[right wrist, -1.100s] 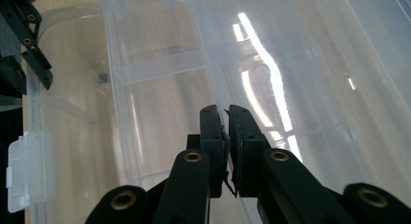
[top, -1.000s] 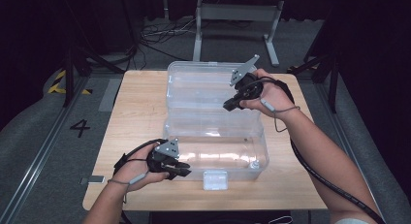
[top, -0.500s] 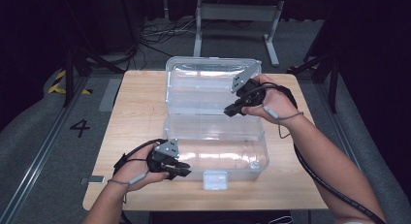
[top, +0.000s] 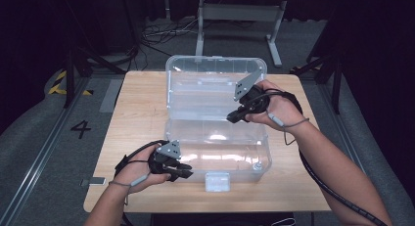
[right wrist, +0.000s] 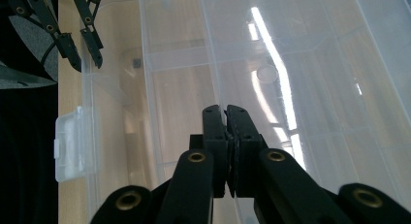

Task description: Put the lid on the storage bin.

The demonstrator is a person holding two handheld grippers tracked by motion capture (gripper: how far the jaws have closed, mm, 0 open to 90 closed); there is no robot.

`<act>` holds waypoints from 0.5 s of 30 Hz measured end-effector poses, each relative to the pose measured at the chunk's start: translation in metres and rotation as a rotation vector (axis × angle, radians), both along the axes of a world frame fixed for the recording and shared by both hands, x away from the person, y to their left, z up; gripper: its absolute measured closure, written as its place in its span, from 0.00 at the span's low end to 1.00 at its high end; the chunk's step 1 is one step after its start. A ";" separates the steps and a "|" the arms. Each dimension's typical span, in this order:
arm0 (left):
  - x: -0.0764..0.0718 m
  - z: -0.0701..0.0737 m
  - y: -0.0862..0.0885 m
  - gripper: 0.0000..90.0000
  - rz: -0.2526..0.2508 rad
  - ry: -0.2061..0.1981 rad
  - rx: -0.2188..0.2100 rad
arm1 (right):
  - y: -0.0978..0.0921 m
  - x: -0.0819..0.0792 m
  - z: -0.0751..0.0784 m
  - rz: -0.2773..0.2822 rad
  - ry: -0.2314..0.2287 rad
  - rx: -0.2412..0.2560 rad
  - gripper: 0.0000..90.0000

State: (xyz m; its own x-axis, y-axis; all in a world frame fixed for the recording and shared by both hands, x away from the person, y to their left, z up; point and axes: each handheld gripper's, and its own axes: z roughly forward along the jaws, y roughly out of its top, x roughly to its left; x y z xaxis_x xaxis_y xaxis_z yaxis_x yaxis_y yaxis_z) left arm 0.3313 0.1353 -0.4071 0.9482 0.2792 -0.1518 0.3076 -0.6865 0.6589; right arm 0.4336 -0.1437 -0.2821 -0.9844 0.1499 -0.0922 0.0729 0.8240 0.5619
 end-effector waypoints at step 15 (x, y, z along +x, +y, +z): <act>0.000 0.000 0.000 0.86 0.000 0.000 0.002 | 0.002 -0.013 -0.001 0.021 -0.004 -0.026 0.98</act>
